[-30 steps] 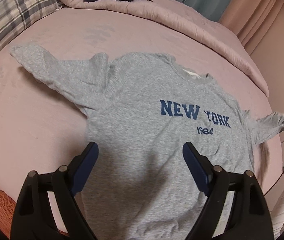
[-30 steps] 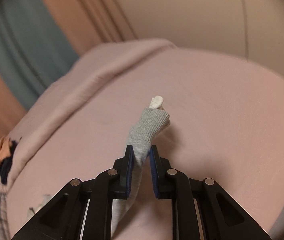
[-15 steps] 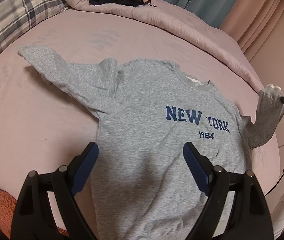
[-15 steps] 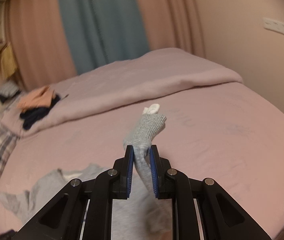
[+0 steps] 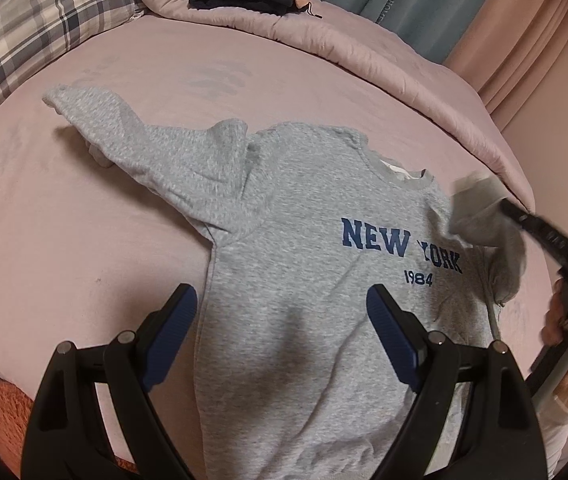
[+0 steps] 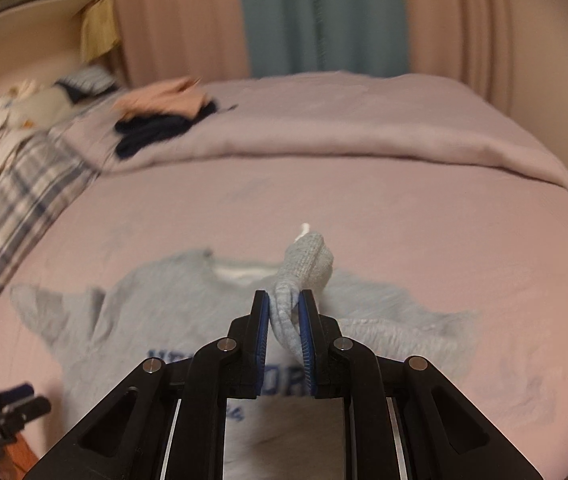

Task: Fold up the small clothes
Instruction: 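Lift the sleeve with the right gripper and carry it across the shirt front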

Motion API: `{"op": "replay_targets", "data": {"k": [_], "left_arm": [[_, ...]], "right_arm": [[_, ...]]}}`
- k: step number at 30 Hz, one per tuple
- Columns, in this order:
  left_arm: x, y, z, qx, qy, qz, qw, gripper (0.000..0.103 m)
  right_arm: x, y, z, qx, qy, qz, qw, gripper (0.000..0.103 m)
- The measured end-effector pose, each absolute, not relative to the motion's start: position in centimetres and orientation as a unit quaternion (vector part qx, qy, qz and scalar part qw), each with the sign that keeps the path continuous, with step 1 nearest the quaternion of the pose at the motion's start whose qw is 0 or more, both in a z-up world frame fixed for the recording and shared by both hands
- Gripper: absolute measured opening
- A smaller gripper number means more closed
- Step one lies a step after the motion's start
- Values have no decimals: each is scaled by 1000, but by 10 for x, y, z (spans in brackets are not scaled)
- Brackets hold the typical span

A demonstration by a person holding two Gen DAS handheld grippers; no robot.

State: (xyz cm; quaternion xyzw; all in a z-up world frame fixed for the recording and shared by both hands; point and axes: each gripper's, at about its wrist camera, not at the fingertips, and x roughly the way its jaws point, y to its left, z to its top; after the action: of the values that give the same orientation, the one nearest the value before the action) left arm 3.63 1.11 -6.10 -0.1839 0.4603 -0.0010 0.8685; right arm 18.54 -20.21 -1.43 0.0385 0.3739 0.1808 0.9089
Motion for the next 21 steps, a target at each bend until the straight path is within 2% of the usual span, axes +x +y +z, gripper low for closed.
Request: {"op": "replay_targets", "data": {"k": [2, 11, 16, 19, 21], "left_arm": [[36, 12, -62, -185, 461, -1, 868, 87], [39, 18, -69, -187, 470, 0, 863, 87], [48, 10, -61, -191, 466, -25, 863, 88], [62, -3, -53, -188, 457, -51, 868, 94], [77, -17, -50, -179, 453, -71, 870, 99]], "right_arm": [[180, -187, -24, 25, 387, 195, 901, 9], [163, -159, -63, 2, 445, 227, 866, 9], [162, -179, -62, 43, 459, 223, 859, 9], [158, -208, -49, 84, 445, 213, 866, 10], [154, -231, -42, 110, 435, 195, 872, 18]]}}
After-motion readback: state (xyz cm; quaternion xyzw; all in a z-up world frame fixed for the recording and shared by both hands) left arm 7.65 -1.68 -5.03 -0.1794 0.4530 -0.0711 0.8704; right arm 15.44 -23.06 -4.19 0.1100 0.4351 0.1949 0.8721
